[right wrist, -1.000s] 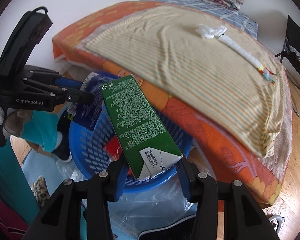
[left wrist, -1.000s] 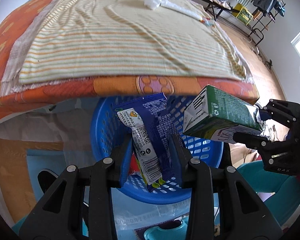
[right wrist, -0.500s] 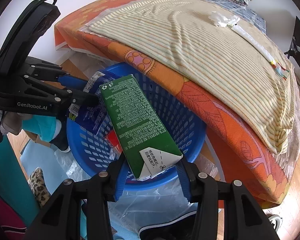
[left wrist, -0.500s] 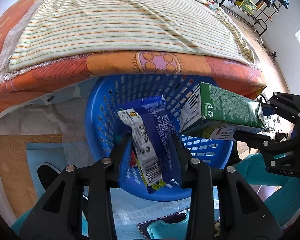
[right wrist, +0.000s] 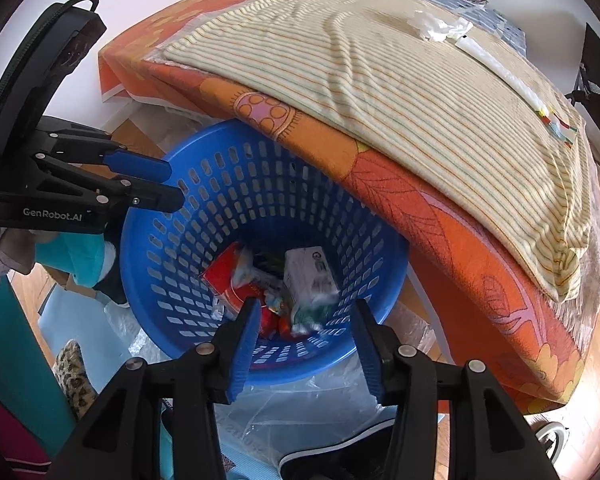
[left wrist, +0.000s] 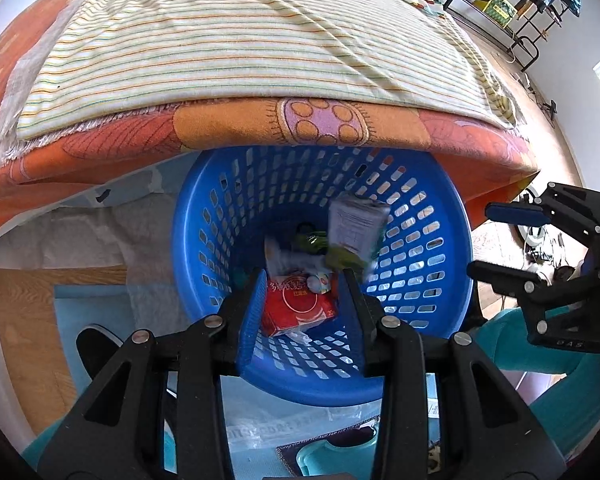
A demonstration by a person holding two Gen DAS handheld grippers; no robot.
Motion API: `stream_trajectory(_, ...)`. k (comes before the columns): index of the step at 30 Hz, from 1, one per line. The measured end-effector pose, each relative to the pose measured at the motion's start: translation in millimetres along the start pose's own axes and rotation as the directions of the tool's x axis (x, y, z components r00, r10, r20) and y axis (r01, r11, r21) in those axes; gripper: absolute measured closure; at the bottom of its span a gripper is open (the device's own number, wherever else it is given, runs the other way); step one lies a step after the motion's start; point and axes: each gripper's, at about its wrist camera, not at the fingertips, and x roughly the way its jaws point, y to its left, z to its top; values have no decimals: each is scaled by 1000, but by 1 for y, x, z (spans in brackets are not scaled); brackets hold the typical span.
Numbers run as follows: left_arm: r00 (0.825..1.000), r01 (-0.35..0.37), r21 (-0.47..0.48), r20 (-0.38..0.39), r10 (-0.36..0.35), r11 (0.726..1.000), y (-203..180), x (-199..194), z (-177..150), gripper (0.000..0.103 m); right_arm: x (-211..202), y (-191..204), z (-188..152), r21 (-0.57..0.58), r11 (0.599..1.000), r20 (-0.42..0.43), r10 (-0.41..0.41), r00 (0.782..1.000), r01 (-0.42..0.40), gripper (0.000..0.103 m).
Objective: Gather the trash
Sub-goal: 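Lower the wrapper and carton into the basket and open both grippers, then move both grippers back over the bed toward the white plastic bag and tube wrapper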
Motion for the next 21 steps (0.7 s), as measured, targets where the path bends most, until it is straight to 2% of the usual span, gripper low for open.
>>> stream_trajectory(4, 1000, 0, 0, 2, 0, 1000, 0, -1, 1, 64, -1, -1, 1, 10, 1000, 6, 2, 1000, -2, 42)
stream_trajectory(6, 1000, 0, -2, 2, 0, 1000, 1, -1, 1, 64, -2, -2, 1, 18, 1000, 13, 2, 1000, -2, 35)
stream_trajectory(10, 1000, 1, -6, 1, -1, 1000, 1, 0, 2, 64, -6, -4, 2, 28, 1000, 29, -6, 1000, 6, 28)
stream_trajectory(11, 1000, 1, -6, 1, -1, 1000, 2, -1, 2, 61, -6, -5, 3, 32, 999, 33, -8, 999, 7, 25)
stream_trajectory(12, 1000, 1, -6, 1, -1, 1000, 2, -1, 3, 52, -7, -6, 3, 37, 999, 38, -10, 999, 8, 22)
stream_trajectory(14, 1000, 2, -6, 14, -2, 1000, 2, -3, 3, 45, -10, -9, 4, 50, 999, 48, -12, 999, 10, 19)
stream_trajectory(21, 999, 9, 6, 31, -9, 1000, -1, -9, 8, 44, -21, -22, 9, 113, 994, 94, -4, 996, -7, 15)
